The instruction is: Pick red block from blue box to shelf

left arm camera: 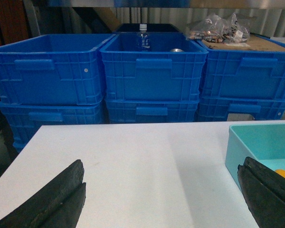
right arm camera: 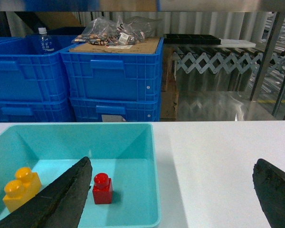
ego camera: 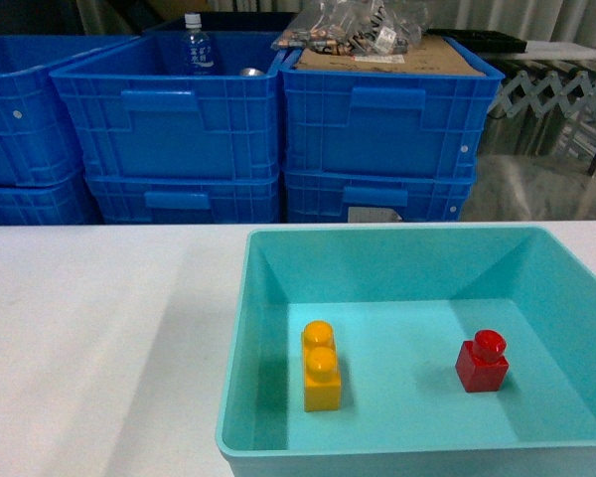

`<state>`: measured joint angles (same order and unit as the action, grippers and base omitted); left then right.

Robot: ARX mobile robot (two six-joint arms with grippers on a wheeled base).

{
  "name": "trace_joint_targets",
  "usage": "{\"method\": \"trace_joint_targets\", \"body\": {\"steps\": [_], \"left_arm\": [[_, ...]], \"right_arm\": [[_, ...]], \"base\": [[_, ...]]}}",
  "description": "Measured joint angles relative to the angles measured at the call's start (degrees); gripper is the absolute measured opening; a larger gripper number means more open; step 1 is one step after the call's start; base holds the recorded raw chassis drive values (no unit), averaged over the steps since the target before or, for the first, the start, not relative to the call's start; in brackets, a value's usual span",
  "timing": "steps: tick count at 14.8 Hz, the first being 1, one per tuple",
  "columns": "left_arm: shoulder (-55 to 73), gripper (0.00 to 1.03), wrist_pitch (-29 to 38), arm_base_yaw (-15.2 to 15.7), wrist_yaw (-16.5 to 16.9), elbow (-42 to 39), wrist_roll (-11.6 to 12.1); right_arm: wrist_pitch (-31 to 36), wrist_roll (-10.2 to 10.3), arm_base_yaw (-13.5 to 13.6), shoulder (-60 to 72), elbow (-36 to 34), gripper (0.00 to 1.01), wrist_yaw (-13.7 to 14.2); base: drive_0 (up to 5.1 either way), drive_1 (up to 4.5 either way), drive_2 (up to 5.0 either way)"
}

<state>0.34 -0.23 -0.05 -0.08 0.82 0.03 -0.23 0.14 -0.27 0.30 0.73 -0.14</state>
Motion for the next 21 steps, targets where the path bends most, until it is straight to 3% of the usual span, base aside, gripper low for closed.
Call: {"method": "trace_joint_targets", "body": {"steps": [21], "left_arm": [[0.0,0.98,0.02,0.0,0.0,0.0,0.0]], "right_arm": [[0.0,0.0,0.0,0.0,0.0,0.98,0.0]], "base": [[0.0,0.0,0.0]]}}
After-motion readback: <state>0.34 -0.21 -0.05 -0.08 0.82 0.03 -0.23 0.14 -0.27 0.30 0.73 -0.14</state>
